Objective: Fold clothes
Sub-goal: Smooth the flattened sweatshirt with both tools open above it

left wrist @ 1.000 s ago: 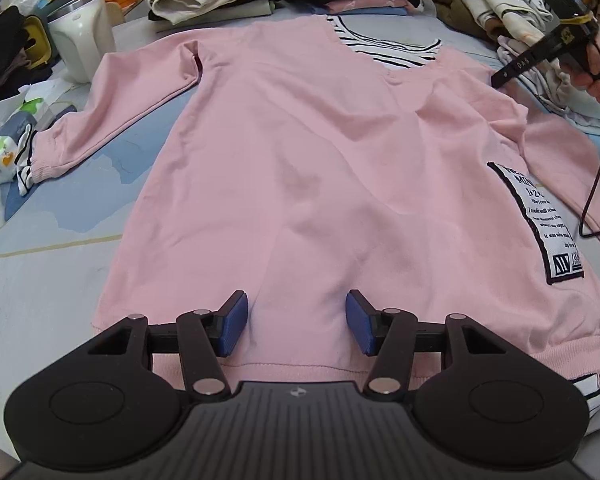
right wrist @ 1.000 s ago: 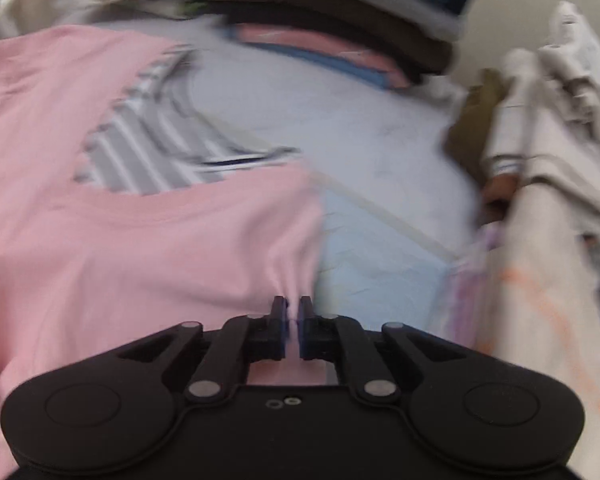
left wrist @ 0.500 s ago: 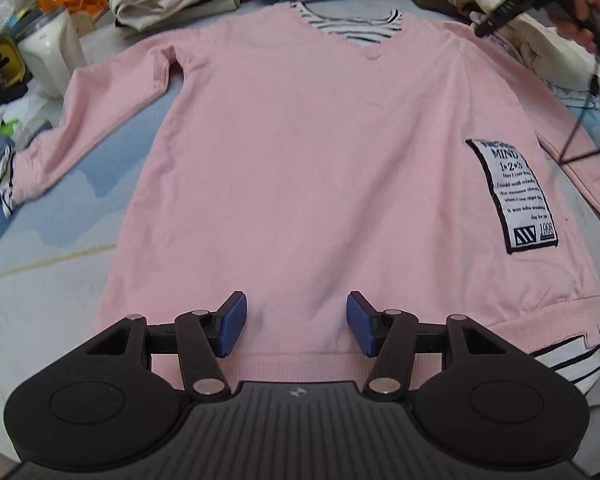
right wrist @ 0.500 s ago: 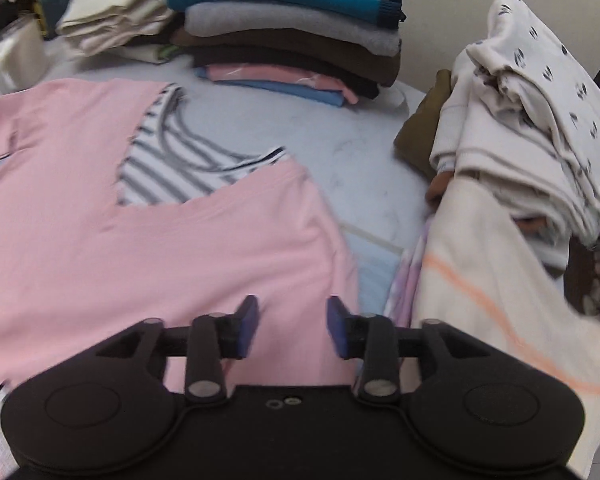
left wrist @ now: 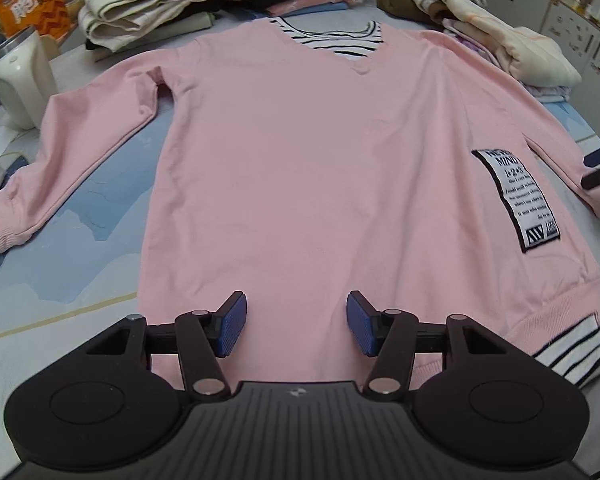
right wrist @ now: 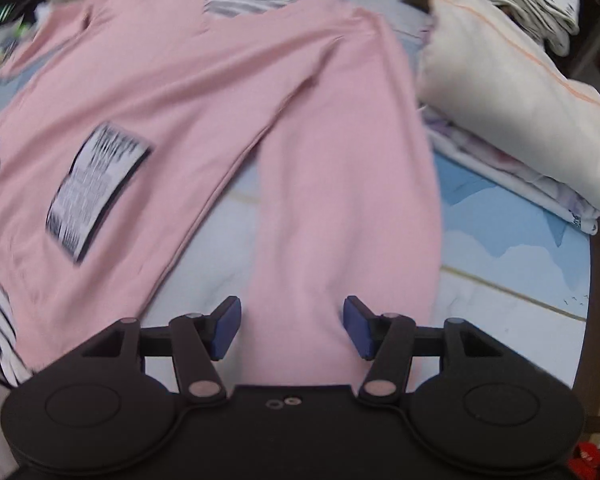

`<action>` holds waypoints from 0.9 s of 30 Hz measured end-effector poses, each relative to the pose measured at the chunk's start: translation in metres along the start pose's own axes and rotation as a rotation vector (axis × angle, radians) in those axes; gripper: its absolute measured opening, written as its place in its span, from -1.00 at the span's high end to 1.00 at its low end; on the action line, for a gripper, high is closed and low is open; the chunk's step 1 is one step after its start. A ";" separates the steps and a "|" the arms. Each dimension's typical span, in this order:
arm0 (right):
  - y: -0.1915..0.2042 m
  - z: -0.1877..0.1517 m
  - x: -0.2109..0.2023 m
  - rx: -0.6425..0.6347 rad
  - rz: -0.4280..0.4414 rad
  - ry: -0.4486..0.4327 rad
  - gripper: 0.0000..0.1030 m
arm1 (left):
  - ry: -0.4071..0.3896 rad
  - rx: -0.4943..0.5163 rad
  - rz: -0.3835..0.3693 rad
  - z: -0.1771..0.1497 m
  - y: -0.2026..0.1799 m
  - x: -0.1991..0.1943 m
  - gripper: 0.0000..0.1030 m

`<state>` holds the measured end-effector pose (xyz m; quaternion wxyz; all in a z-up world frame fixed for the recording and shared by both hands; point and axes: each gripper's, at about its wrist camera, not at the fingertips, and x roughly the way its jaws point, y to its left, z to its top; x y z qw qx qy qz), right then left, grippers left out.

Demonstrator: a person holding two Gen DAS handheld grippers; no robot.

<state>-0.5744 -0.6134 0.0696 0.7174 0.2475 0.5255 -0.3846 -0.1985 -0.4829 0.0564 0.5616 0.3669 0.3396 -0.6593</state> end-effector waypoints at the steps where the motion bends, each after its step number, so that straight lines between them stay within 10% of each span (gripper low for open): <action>1: 0.006 -0.004 0.002 -0.017 -0.028 0.004 -1.00 | 0.002 0.008 -0.011 -0.001 0.001 0.000 -0.04; 12: -0.045 -0.033 -0.007 0.088 -0.325 0.054 -1.00 | 0.001 0.083 -0.109 -0.012 0.013 -0.004 -0.04; 27: 0.092 -0.007 -0.009 0.248 0.068 -0.011 -1.00 | -0.025 0.083 -0.177 -0.037 0.052 -0.018 0.09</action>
